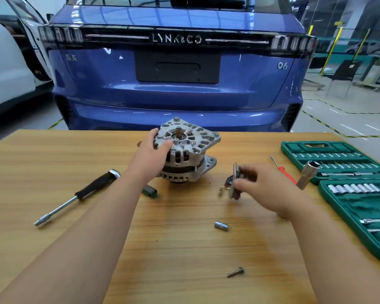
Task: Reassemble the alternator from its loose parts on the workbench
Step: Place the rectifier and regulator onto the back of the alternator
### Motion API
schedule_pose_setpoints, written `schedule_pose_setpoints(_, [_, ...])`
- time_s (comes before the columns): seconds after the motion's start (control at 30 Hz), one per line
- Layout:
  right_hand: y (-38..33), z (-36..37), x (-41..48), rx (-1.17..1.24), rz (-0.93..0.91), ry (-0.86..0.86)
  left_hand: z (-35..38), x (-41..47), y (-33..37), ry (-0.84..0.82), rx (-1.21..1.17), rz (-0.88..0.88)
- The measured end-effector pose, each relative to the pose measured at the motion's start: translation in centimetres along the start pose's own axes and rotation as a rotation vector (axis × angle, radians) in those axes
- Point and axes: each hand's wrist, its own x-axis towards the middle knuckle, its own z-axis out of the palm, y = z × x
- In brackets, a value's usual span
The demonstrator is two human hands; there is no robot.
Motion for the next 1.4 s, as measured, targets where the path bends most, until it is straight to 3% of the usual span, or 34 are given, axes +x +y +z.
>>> schedule_pose_setpoints(0.13, [-1.1,-0.1,1.4,0.858,0.075,0.021,0.3,-1.4,-1.8,0.138,-0.007,0.071])
schedule_pose_setpoints(0.23, [-3.1,-0.4,4.0,1.215,0.119,0.083,0.2,-1.8,-2.3,0.299,0.005,0.142])
schedule_pose_setpoints(0.33, [-6.2,-0.8,6.9,1.504,0.236,0.089,-0.1,-0.4,-2.1,0.474,-0.138,0.176])
schedule_pose_setpoints(0.4, [-7.7,-0.5,8.2,1.451,0.227,0.038,-0.6,1.4,-2.2,0.47,-0.201,0.108])
schedule_pose_setpoints(0.47, [-8.4,0.1,9.2,1.231,0.112,0.081,-0.6,2.7,-3.4,0.366,-0.249,0.03])
schedule_pose_setpoints(0.6, [-9.2,1.1,10.0,0.731,-0.34,0.314,0.4,2.6,-5.9,0.254,-0.313,-0.015])
schedule_pose_setpoints(0.67, [-9.0,2.0,10.3,0.381,-0.505,0.237,0.4,2.8,-5.9,0.219,-0.35,0.01])
schedule_pose_setpoints(0.73, [-8.3,2.9,10.3,0.107,-0.517,0.077,0.1,3.3,-5.5,0.158,-0.407,-0.006])
schedule_pose_setpoints(0.83, [-7.1,2.8,10.0,0.154,-0.483,-0.026,0.0,3.4,-5.1,0.144,-0.372,0.003])
schedule_pose_setpoints(0.93, [-7.1,2.6,10.4,0.27,-0.408,0.093,-0.2,3.6,-5.0,0.167,-0.383,0.004])
schedule_pose_setpoints(1.0, [-7.4,2.4,11.0,0.217,-0.324,0.118,-0.5,3.7,-4.7,0.128,-0.396,0.004])
schedule_pose_setpoints(1.07, [-7.4,2.1,11.5,0.109,-0.263,0.015,-0.7,3.5,-4.5,0.11,-0.375,0.004])
schedule_pose_setpoints(1.17, [-7.2,1.8,11.7,0.022,-0.285,-0.045,-0.9,2.8,-4.7,0.152,-0.294,0.025])
schedule_pose_setpoints(1.27, [-7.1,1.9,11.8,0.043,-0.33,0.035,-1.1,2.4,-5.0,0.213,-0.244,0.053])
schedule_pose_setpoints(1.4, [-7.0,1.5,12.3,0.198,-0.355,0.264,-1.2,2.3,-5.1,0.198,-0.266,0.055])
